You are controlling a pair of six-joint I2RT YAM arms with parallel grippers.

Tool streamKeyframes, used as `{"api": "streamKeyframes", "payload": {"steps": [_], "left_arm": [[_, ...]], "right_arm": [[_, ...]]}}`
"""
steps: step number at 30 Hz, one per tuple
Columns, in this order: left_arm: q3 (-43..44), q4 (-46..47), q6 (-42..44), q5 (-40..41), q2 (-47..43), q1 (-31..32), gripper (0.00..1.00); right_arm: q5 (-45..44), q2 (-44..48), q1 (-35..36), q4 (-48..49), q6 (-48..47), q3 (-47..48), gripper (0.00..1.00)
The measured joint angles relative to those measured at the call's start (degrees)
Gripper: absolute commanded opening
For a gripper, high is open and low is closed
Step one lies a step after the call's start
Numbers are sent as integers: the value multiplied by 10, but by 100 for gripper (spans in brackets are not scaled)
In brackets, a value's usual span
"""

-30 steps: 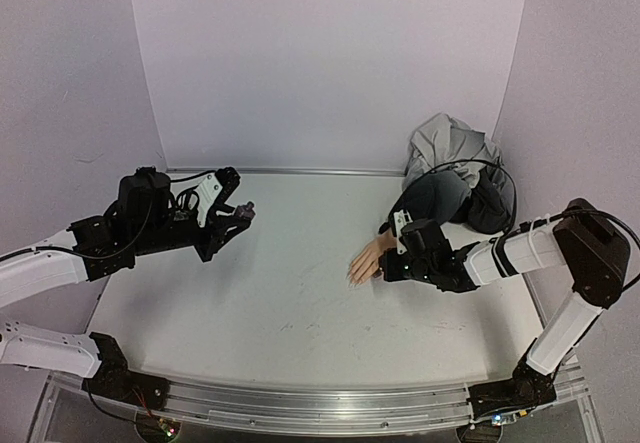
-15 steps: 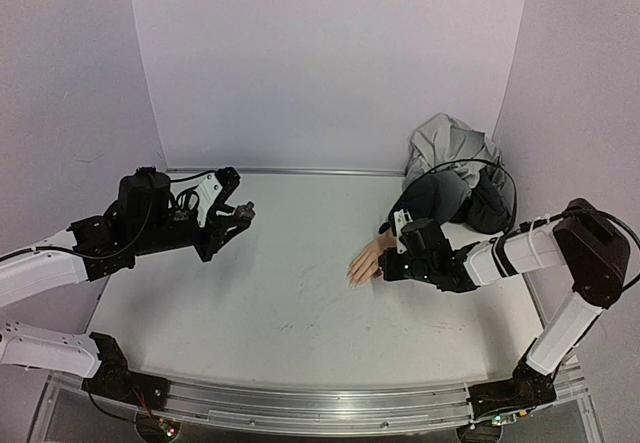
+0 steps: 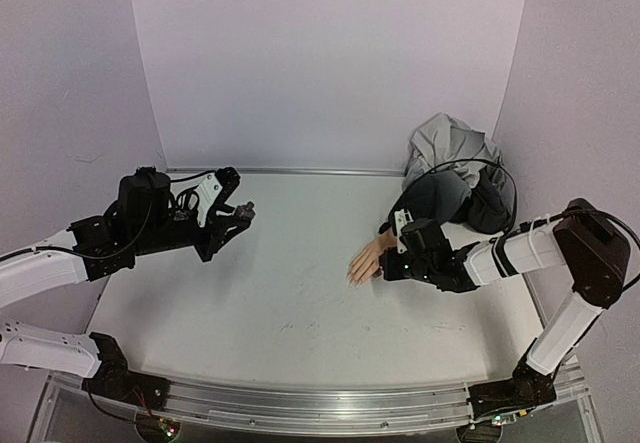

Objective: Paint the nails

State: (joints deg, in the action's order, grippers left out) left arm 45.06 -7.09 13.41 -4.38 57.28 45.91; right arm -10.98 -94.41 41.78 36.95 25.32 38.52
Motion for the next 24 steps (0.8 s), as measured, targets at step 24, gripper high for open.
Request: {"api": "streamKeyframes", "payload": {"steps": [24], "left_arm": [[0,0,0,0,0,0,0]], "right_arm": [[2,24,0,-17,14,0,0]]}}
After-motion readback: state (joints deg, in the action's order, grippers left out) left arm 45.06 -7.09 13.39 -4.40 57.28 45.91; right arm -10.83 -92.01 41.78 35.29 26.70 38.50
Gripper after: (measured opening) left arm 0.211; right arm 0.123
